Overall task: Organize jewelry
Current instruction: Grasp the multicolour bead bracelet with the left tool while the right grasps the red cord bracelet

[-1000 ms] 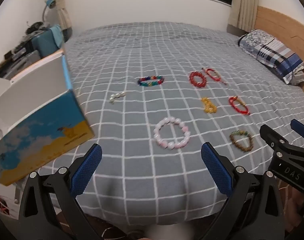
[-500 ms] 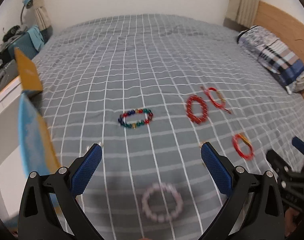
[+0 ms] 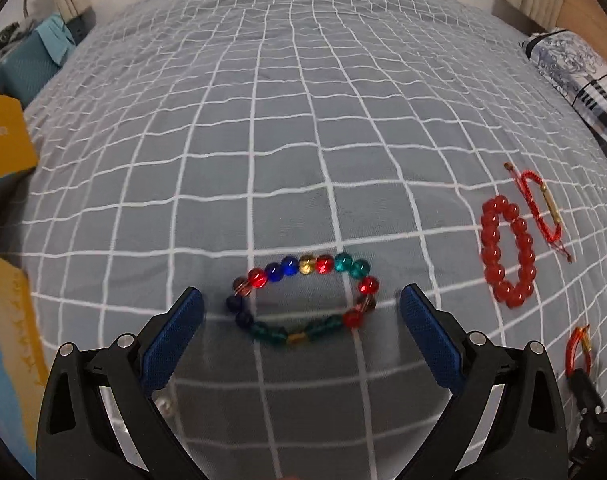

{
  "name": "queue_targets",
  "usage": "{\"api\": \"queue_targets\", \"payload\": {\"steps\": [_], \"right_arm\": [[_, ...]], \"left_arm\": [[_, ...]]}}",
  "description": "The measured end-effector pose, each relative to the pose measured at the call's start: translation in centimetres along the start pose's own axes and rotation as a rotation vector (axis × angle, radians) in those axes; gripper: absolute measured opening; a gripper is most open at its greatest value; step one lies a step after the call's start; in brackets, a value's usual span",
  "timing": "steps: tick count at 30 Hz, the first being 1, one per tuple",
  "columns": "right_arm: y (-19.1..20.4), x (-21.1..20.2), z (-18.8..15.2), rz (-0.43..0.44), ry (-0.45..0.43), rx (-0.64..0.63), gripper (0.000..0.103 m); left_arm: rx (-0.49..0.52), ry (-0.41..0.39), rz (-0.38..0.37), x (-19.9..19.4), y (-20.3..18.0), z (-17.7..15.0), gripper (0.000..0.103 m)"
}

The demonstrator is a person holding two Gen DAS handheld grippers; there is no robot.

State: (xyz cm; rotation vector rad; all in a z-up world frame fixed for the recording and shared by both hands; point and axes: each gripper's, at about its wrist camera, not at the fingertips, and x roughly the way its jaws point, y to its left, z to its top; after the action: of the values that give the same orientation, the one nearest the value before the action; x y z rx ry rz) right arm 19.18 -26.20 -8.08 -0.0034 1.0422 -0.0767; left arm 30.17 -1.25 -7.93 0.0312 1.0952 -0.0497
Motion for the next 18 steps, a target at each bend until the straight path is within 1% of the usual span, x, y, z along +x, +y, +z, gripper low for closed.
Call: {"api": "queue_targets", "payload": {"steps": [1,2,3,4,6,7,8,9,10,12,13,14,15,16,18], "right_arm": [[-0.1,0.3,0.0,0.006,0.007,0.006,0.092],[-0.3,0.6,0.0,0.013,0.016,0.012,0.088],[-0.4,1.0,0.1,0.024,0.032,0.020,0.082],[-0.6,1.4,0.2,0.034,0.047,0.028,0.079],[-0.8,2.1,0.3,0.058,0.073,0.039,0.075],[-0.9,2.2,0.3,0.063,0.073,0.044,0.073],[-1.1,2.3,0.3,0.066,0.073,0.045,0.069],[-1.1,2.2,0.2,0.066,0.074,0.048,0.067],[-1.2,2.2,0.2,0.065,0.074,0.052,0.066],[-1.4,2.2,0.2,0.067,0.079,0.073,0.061],[-1.6,2.2,0.2,0.067,0.080,0.086,0.059],[-1.7,2.2,0.2,0.067,0.080,0.092,0.055],[-1.8,2.1,0.2,0.069,0.080,0.102,0.053],[-2.0,2.1,0.1,0.073,0.082,0.108,0.046],[-2.1,2.0,0.1,0.068,0.083,0.115,0.033]], "left_arm": [[0.001,0.004,-0.002,0.2,-0.1,0.0,0.093],[0.006,0.013,-0.003,0.5,-0.2,0.0,0.088],[0.008,0.021,-0.005,0.8,-0.4,0.0,0.086],[0.011,0.023,-0.002,0.9,-0.6,0.0,0.086],[0.021,0.011,-0.004,0.9,-0.8,0.0,0.075],[0.024,0.011,-0.010,0.9,-0.9,0.1,0.073],[0.026,0.009,-0.013,0.8,-0.9,0.1,0.067],[0.027,0.009,-0.018,0.8,-0.9,0.1,0.062],[0.028,0.013,-0.023,0.7,-1.0,-0.1,0.060],[0.029,0.013,-0.023,0.7,-1.2,0.0,0.051],[0.030,0.014,-0.025,0.6,-1.2,-0.1,0.048],[0.030,0.015,-0.026,0.5,-1.2,-0.1,0.042],[0.030,0.018,-0.027,0.4,-1.4,-0.3,0.036],[0.030,0.021,-0.030,0.3,-1.3,-0.3,0.033],[0.025,0.029,-0.034,0.2,-1.3,-0.3,0.018]]}}
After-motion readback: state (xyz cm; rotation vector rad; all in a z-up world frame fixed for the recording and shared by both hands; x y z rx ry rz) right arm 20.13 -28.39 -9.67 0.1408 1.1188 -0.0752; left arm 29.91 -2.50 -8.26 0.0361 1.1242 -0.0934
